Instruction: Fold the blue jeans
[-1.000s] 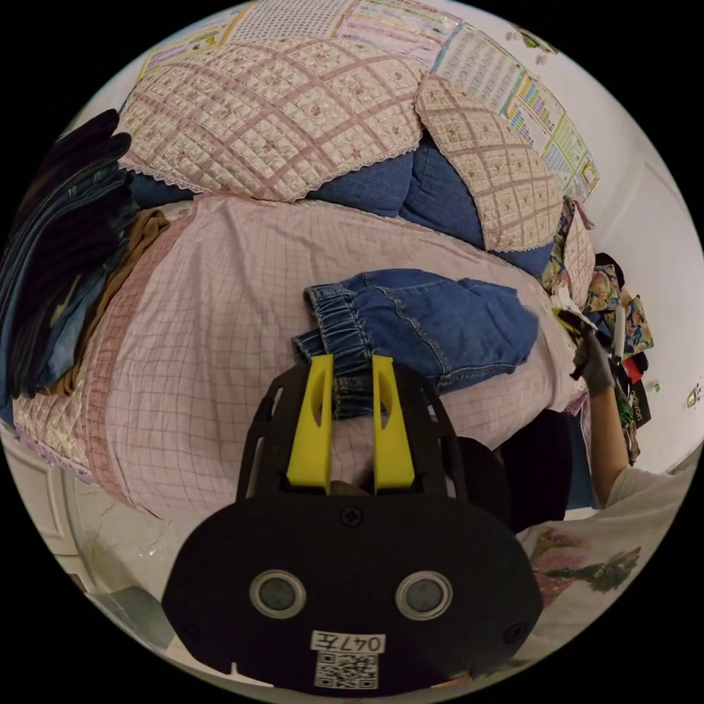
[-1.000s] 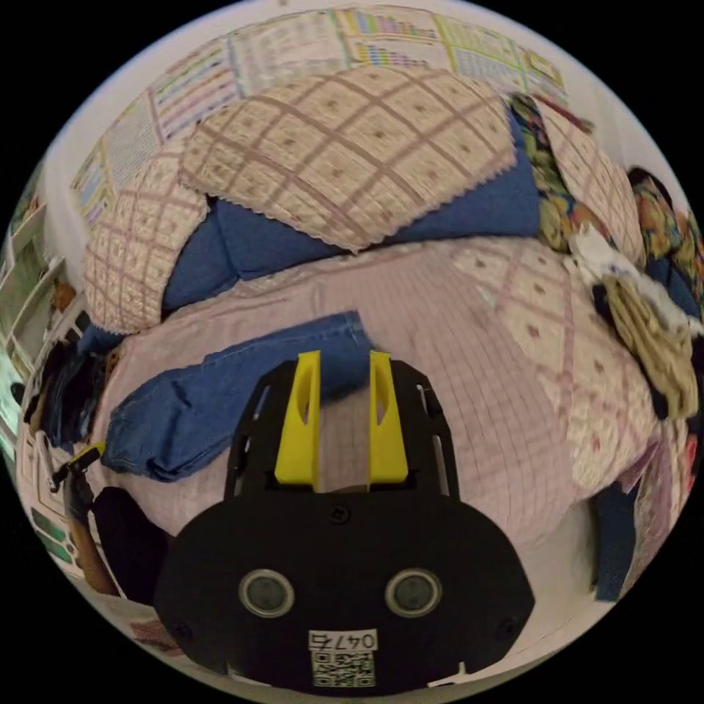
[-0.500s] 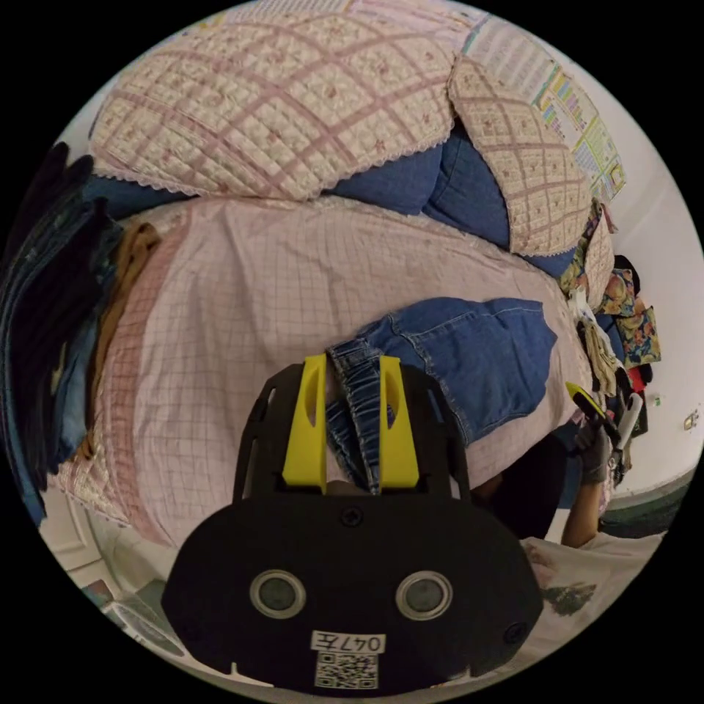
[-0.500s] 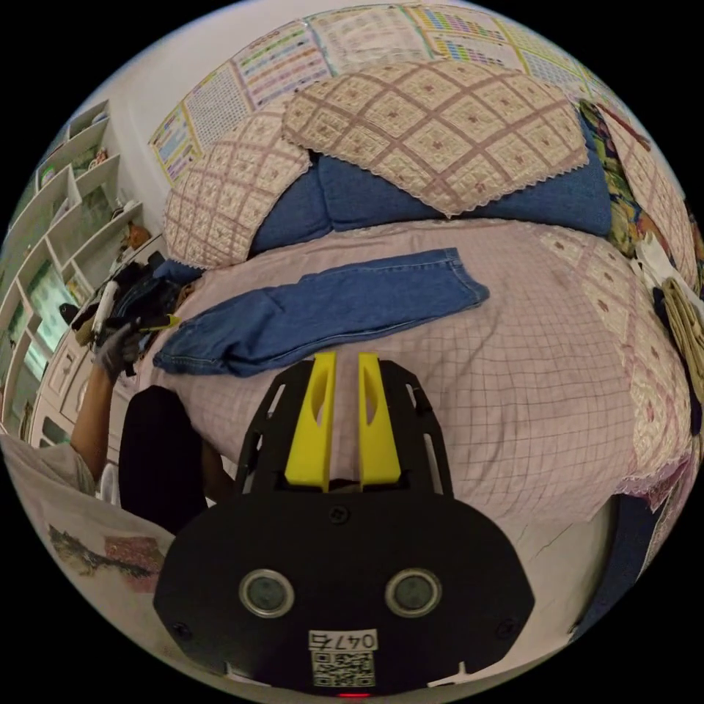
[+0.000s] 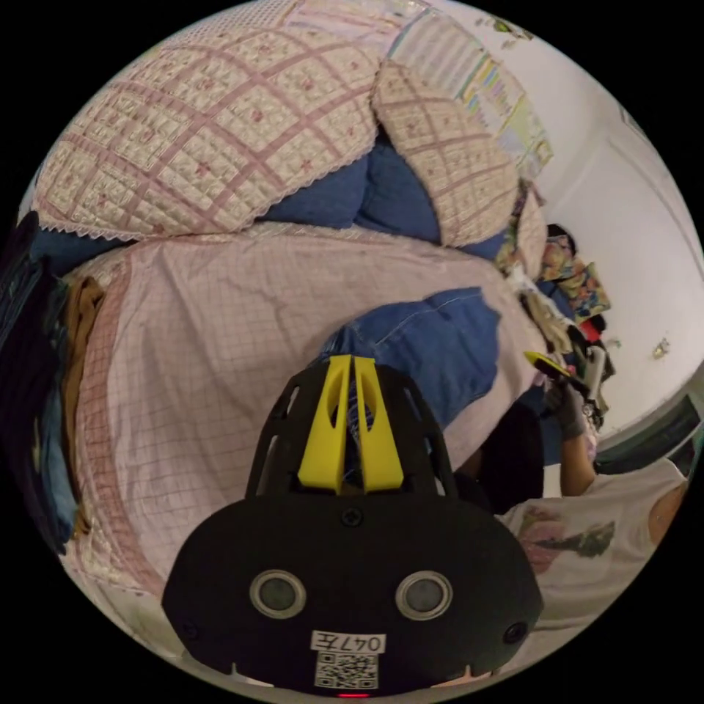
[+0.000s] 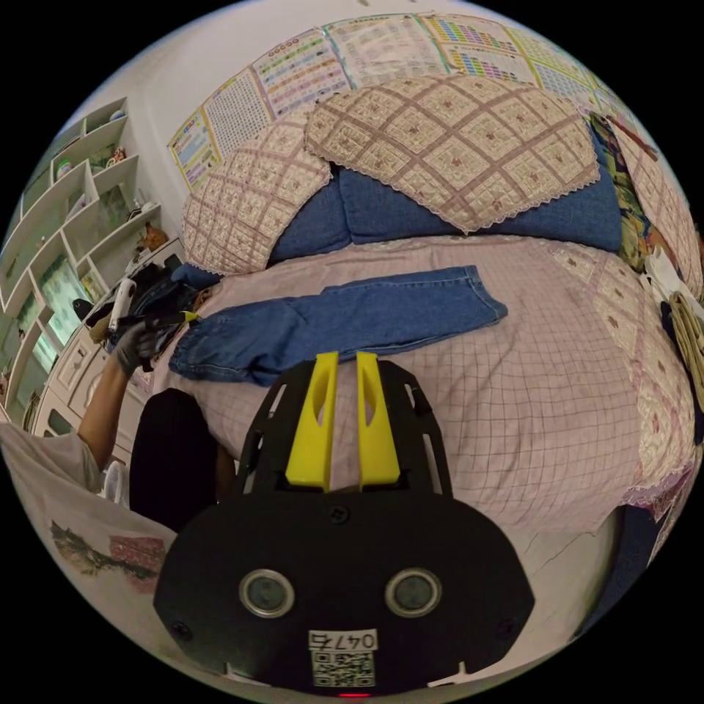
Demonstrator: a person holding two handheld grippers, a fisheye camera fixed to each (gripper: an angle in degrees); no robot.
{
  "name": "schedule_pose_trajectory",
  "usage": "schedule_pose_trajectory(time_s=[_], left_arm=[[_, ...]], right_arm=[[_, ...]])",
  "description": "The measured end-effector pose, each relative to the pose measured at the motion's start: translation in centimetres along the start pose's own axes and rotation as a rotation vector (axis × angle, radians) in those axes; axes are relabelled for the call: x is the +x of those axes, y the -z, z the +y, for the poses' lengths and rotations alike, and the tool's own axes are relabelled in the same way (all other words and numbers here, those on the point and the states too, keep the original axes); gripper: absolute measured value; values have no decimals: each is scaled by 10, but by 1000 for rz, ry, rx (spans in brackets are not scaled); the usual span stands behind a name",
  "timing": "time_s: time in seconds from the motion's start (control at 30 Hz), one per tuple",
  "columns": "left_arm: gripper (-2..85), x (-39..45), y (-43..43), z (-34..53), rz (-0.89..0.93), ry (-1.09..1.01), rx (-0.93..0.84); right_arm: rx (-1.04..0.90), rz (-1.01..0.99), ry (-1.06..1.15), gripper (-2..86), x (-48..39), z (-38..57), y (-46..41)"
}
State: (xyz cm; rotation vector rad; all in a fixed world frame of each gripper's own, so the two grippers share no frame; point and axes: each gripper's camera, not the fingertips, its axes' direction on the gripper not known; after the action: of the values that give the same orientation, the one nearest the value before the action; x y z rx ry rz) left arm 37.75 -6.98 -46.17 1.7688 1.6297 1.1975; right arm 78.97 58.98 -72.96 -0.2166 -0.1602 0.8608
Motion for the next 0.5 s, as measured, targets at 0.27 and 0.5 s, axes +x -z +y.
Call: schedule_pose_trajectory(time_s=[0.27,0.5], left_arm=[[35,-31,-18,9,-5,93,22],[153,-82,-58,15,48,286,-46]], right_arm=[[-4,-28,24,8,-22,1,24],[-13,-23,9,9,-33,5,50]])
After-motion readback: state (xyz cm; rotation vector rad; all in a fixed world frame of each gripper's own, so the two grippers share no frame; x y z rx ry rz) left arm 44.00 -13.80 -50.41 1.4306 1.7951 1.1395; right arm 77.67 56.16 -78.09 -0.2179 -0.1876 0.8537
